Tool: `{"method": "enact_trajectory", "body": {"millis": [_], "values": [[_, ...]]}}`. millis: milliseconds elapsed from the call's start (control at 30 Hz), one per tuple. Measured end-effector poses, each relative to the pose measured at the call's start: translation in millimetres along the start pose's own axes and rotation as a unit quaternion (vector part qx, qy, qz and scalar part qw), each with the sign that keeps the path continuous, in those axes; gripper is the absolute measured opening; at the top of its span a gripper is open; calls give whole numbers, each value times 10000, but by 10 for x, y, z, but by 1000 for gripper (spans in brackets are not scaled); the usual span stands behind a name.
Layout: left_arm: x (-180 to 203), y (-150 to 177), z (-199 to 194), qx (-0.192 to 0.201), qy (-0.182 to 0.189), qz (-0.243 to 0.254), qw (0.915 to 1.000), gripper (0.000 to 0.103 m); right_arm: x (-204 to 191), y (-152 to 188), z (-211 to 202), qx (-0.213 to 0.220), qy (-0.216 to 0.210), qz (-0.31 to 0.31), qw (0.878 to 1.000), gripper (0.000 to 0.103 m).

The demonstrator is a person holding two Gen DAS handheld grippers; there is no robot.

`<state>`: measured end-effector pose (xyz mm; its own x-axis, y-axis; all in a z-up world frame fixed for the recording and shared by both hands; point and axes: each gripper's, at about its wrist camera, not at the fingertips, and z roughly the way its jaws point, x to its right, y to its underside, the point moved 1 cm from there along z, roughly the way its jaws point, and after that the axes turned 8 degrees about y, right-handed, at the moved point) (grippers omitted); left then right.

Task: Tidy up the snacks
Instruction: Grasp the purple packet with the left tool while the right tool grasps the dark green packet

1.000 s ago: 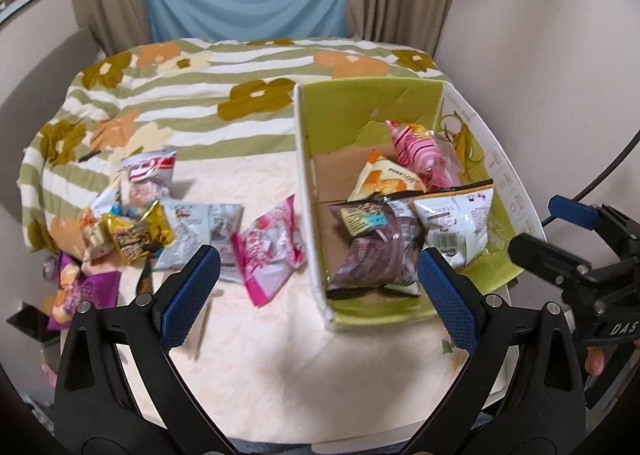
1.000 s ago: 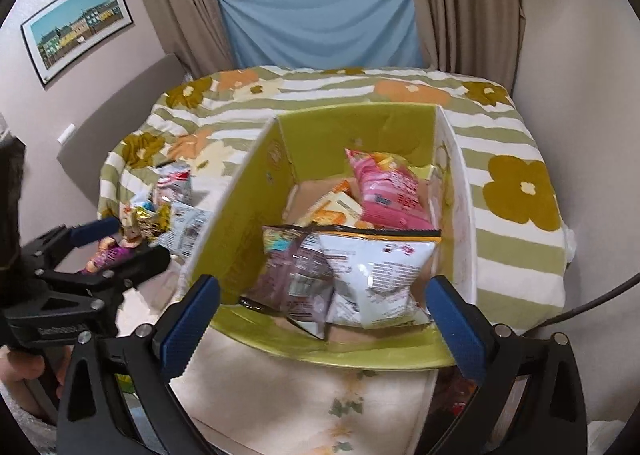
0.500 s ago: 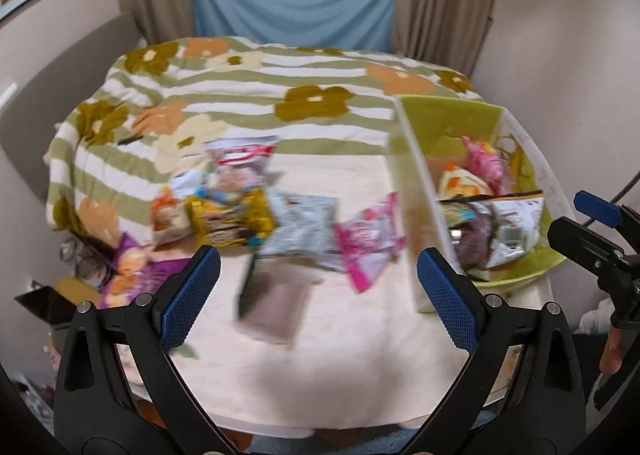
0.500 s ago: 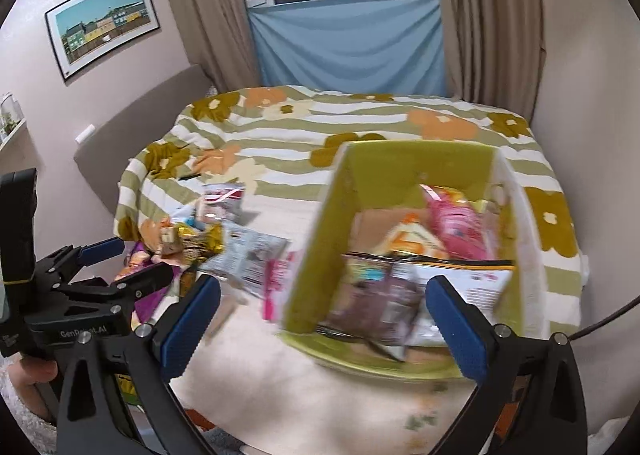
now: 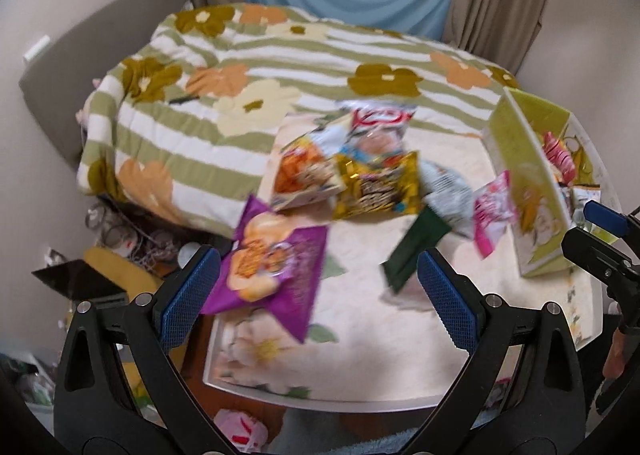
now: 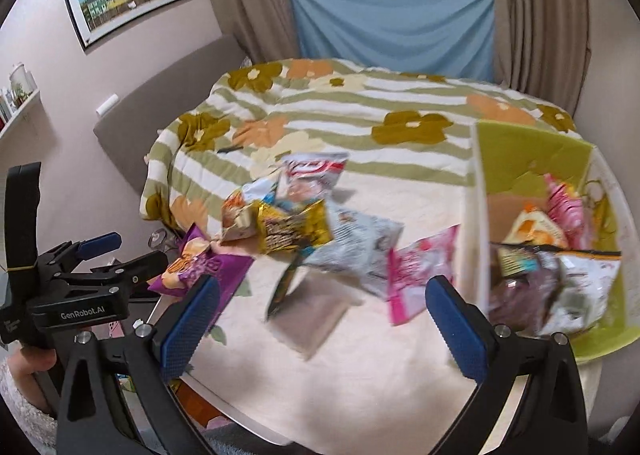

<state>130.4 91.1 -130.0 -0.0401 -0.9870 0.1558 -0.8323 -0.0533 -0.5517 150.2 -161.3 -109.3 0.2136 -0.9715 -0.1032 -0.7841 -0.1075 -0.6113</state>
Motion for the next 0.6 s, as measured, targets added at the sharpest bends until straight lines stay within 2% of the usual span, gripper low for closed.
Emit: {"method": "enact_trajectory", "body": {"millis": [300, 467, 600], "values": [[-552, 93, 491, -637, 272, 361, 9969, 98, -451, 202, 479, -352, 294, 438, 9980, 102], [-596, 189, 807, -964, 450, 743, 9915, 98, -589, 365, 701, -529, 510, 815, 9940, 102], [-582, 219, 991, -1036, 560, 830, 9896, 98, -651, 457, 784, -659, 651, 894, 9917, 102]]}}
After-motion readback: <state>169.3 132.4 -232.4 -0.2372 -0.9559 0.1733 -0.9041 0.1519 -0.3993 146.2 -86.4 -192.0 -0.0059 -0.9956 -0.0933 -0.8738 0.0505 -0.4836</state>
